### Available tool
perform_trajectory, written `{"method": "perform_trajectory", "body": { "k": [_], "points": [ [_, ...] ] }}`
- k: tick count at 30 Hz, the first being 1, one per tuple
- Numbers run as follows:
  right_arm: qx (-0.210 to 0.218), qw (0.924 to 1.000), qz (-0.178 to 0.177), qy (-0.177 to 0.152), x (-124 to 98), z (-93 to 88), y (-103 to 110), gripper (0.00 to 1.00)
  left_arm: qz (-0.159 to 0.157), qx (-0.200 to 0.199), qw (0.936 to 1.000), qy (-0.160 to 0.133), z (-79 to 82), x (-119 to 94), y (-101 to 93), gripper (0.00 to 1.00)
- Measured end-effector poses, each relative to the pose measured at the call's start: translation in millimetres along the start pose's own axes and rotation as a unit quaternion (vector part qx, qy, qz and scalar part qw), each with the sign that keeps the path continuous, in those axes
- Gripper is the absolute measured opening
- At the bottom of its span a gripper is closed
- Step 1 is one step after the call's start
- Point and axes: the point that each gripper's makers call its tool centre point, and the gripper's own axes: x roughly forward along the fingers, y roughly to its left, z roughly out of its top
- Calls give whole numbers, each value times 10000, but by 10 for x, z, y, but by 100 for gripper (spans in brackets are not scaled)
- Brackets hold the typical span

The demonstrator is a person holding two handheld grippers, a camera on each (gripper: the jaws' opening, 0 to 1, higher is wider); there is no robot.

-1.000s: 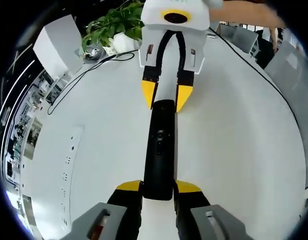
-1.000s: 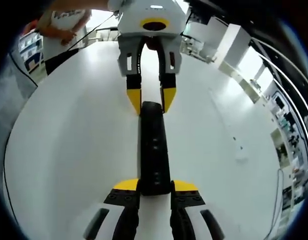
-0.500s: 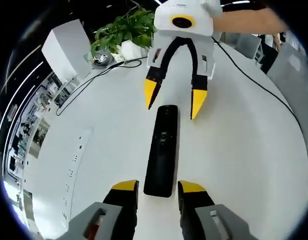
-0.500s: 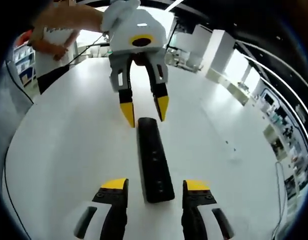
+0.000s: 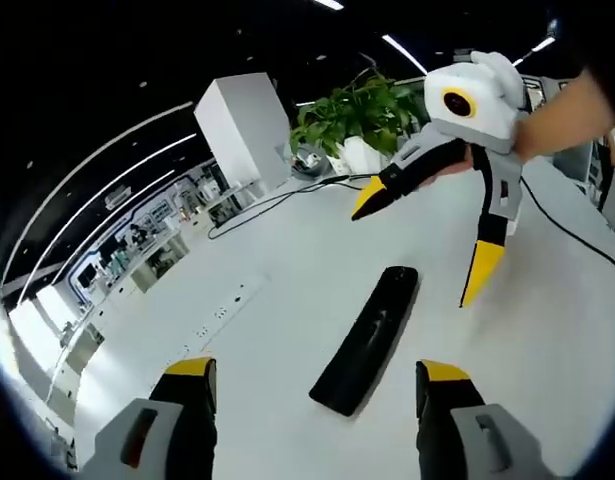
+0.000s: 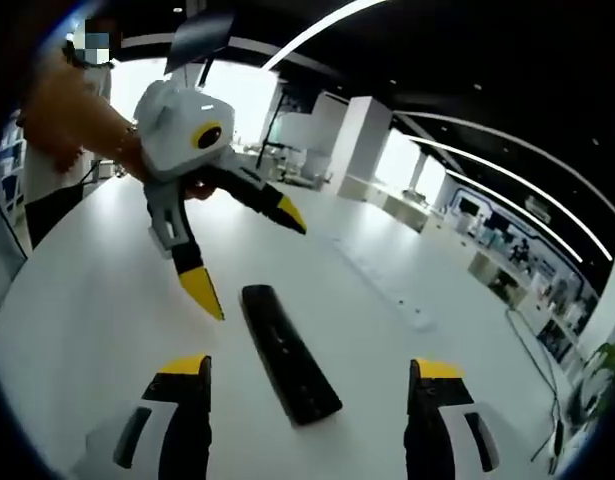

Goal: Press the specified remote control buttons in sequence, fully releasing each button before pressing the next.

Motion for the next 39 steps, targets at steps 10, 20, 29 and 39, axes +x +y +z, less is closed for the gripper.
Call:
{"method": "perform_trajectory", "body": {
  "k": [10, 20, 29, 39],
  "points": [
    [1135, 9843, -1344, -170, -429, 28, -206, 85, 1566, -1140, 9800, -448, 108, -499, 262, 100],
    [1826, 9636, -1952, 47, -1088, -69, -134, 89, 2190, -1577, 9624, -307, 146, -1074, 209, 100],
    [1859, 9569, -2230, 109, -1707, 11, 39, 87, 2460, -1757, 9522, -433, 230, -1721, 44, 100],
    [1770, 9541, -2398, 283, -2186, 60, 363, 82, 2586, -2112, 9415, -462, 230, -2233, -257, 100]
  ]
}}
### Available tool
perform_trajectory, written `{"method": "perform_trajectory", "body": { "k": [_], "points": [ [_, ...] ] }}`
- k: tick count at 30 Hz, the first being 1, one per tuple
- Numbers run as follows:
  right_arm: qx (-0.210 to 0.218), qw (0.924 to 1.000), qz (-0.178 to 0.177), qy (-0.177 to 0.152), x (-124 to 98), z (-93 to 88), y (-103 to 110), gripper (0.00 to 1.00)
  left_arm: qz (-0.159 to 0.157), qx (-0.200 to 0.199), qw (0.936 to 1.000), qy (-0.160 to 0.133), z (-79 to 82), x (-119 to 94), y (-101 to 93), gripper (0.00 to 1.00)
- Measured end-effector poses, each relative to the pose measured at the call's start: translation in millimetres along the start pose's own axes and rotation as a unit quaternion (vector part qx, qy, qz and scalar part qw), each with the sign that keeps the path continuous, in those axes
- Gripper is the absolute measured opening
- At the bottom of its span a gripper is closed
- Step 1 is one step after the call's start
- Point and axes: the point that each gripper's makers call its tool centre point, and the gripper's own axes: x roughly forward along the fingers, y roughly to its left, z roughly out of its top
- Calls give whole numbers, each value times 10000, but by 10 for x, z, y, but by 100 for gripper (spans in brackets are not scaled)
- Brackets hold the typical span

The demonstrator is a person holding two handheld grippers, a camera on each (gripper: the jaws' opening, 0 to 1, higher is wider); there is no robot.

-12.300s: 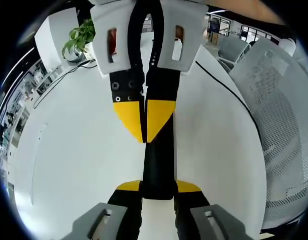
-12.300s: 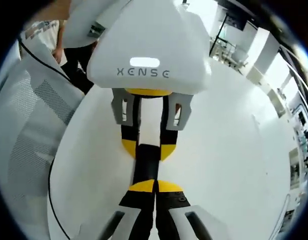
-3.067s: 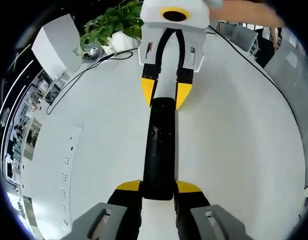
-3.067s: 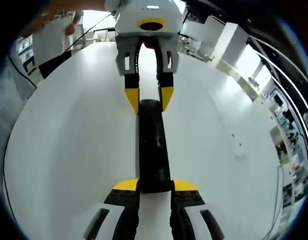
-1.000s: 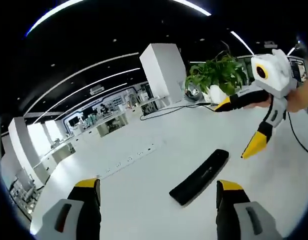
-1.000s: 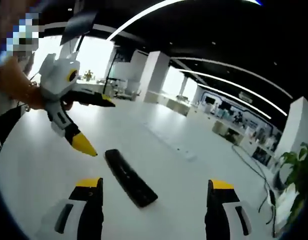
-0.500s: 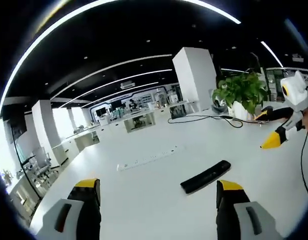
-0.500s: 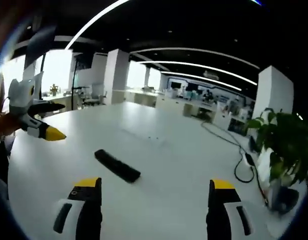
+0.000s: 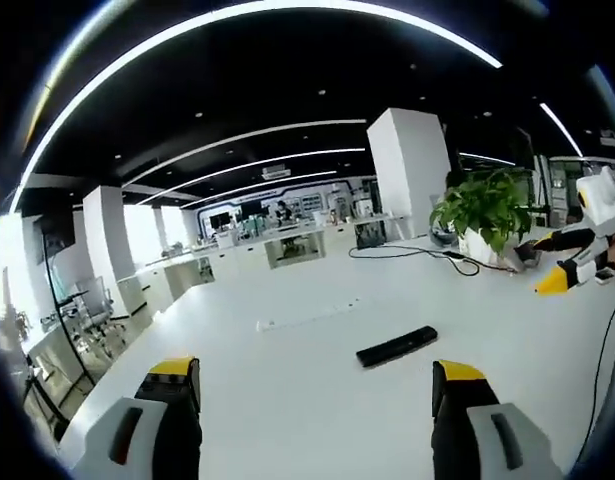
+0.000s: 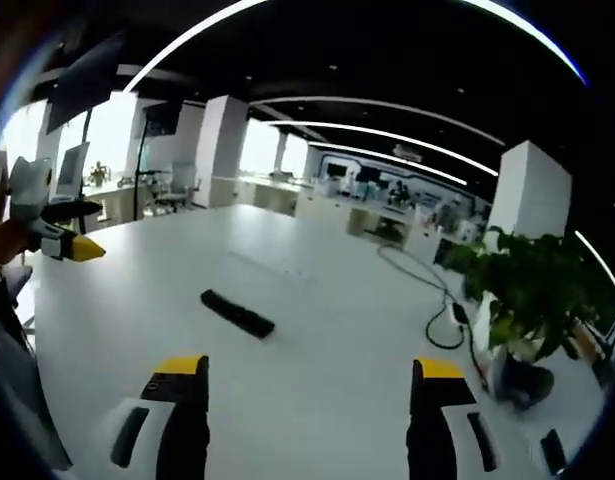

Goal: Press the specified remote control buttons in sequence, fully releasing each button before pressing the next.

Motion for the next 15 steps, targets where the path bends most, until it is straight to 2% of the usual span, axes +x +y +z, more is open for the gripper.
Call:
{"method": "perform_trajectory", "body": {
  "k": [3, 5, 9, 12, 15],
  "points": [
    [13, 10000, 4, -49, -146, 59, 49, 82, -13, -183, 9998, -16, 13, -128, -82, 100],
    [14, 10000, -20, -83, -254, 116, 88, 82, -60, -203, 9997, 104, 6, -174, -143, 100],
    [-100, 9998, 33, -188, -459, 180, 189, 80, -138, -114, 9998, 67, 156, -303, -239, 100],
    [-86, 9998, 43, -181, -558, 160, 223, 79, -165, -51, 9998, 58, 236, -408, -319, 100],
    [42, 9999, 66, -139, -676, 107, 264, 78, -265, -13, 9995, 169, 239, -531, -441, 100]
  ]
}}
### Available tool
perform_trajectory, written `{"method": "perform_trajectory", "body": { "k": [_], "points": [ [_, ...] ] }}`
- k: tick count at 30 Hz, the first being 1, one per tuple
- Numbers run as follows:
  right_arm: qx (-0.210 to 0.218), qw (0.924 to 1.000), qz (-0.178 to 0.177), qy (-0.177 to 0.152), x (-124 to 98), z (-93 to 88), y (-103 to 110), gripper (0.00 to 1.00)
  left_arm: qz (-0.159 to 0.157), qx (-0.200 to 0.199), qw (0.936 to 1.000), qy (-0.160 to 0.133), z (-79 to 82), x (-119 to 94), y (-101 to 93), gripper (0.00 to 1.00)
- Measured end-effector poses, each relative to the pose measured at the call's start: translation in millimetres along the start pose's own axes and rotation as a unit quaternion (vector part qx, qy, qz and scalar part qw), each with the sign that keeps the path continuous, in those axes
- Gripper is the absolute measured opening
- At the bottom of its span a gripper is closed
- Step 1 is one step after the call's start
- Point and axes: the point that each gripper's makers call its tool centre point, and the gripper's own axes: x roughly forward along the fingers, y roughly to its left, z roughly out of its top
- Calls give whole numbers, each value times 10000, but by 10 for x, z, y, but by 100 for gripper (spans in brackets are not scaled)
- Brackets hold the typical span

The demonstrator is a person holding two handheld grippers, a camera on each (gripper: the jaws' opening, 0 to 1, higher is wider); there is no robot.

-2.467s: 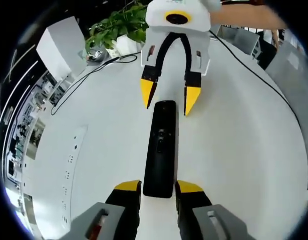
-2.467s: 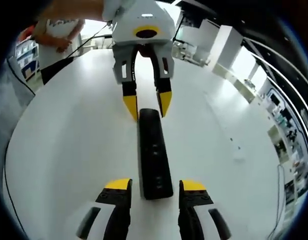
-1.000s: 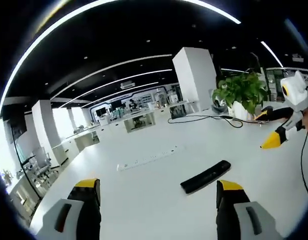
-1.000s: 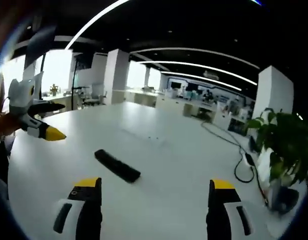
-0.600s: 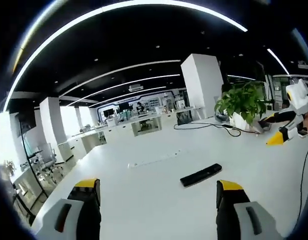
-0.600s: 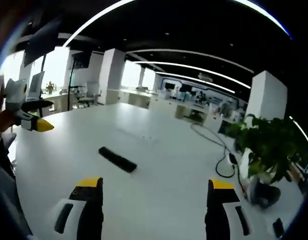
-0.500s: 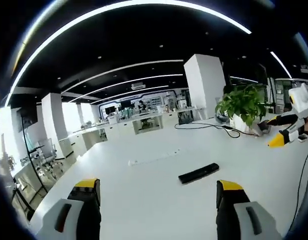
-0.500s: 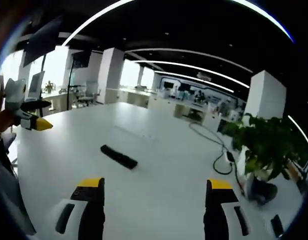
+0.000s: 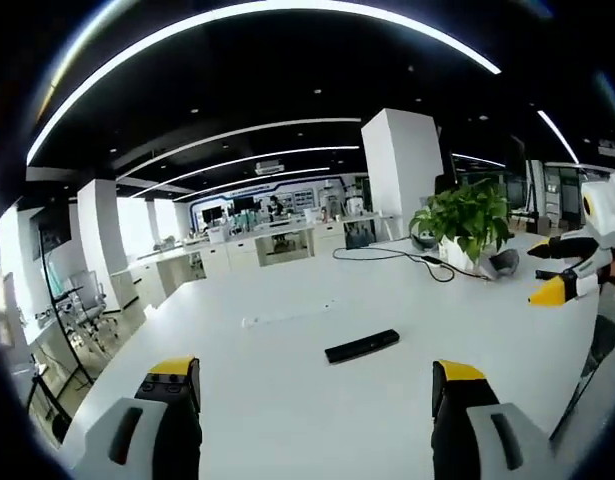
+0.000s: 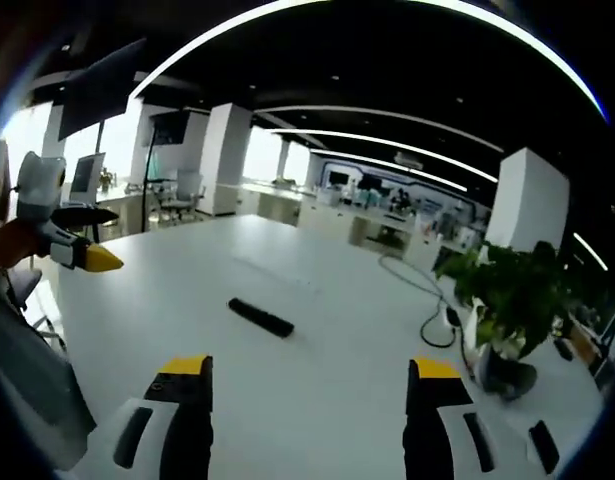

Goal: Press the specified remote control buttons in sequence, fully releasing each button before pressing the next.

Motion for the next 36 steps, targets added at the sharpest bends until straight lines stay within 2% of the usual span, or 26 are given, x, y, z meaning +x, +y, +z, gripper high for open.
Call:
{"method": "perform_trajectory", "body": {
  "k": [5, 7, 10, 11, 13, 14, 16, 17, 20, 26, 31, 36],
  "points": [
    [316, 9993, 76, 170, -162, -110, 88, 77, -145, -175, 9993, 283, -149, -240, -195, 100],
    [384, 9990, 84, 207, -178, -156, 114, 76, -202, -401, 9976, 523, -284, -323, -261, 100],
    [526, 9977, 197, 370, -186, -271, 215, 75, -245, -695, 9958, 537, -383, -383, -326, 100],
    [582, 9972, 238, 395, -179, -287, 234, 76, -254, -725, 9955, 550, -416, -385, -344, 100],
    [747, 9957, 308, 446, -164, -315, 273, 77, -334, -526, 9948, 805, -525, -366, -397, 100],
    [757, 9956, 330, 453, -161, -322, 284, 77, -310, -498, 9952, 778, -531, -350, -380, 100],
    [667, 9958, 366, 506, -150, -332, 304, 78, -176, -824, 9931, 812, -535, -361, -294, 100],
    [614, 9962, 357, 496, -148, -323, 295, 78, -134, -924, 9936, 636, -469, -358, -252, 100],
    [642, 9965, 368, 391, -149, -274, 284, 78, -97, -822, 9945, 644, -464, -365, -242, 100],
    [713, 9952, 524, 412, -129, -291, 325, 80, -212, -863, 9941, 616, -452, -354, -300, 100],
    [546, 9933, 667, 768, -123, -444, 416, 79, -291, -941, 9921, 771, -523, -356, -339, 100],
    [268, 9935, 705, 858, -113, -474, 457, 76, -326, -944, 9919, 786, -531, -354, -356, 100]
  ]
}}
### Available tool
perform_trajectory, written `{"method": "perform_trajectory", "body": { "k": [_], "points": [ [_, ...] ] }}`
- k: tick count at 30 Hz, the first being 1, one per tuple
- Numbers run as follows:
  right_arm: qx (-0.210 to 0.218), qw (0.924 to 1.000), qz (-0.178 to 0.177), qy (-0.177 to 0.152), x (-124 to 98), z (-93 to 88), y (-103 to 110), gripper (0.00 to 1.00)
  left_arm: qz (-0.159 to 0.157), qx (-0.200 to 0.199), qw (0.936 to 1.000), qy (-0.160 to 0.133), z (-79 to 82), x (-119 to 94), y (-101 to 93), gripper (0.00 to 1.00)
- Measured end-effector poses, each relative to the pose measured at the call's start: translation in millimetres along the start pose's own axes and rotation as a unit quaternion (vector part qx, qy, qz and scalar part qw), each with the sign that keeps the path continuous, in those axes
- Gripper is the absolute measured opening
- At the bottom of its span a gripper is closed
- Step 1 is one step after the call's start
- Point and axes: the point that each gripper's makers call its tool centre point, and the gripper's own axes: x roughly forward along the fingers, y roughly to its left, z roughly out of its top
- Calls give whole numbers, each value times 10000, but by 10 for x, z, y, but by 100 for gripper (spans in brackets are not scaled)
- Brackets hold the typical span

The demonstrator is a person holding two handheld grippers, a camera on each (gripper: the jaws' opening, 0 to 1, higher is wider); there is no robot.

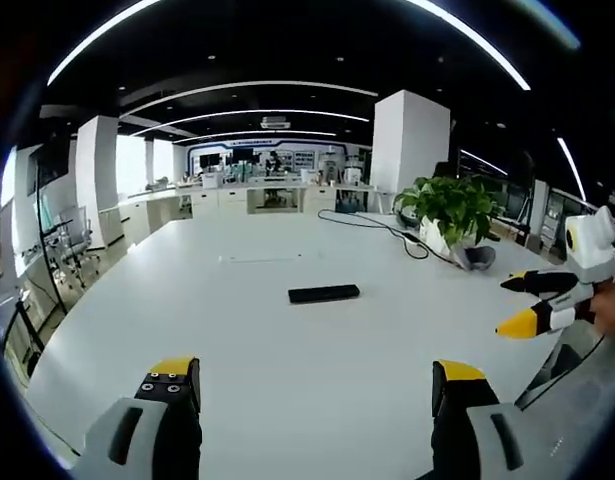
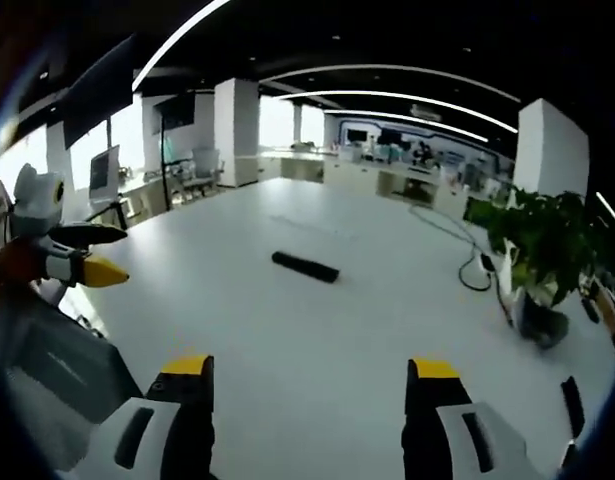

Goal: Press the specified remote control buttons in sequence, fully releasing each button before pressing the next.

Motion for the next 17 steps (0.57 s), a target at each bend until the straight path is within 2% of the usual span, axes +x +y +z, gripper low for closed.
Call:
{"method": "perform_trajectory", "body": {
  "k": [13, 17],
  "points": [
    [-25, 10000, 41, 83, 5, -47, 24, 76, -53, -95, 9999, -120, 26, -29, -20, 100],
    [-68, 10000, 8, 17, -9, -18, 11, 75, -71, -88, 9999, -111, 20, -30, -29, 100]
  ]
}}
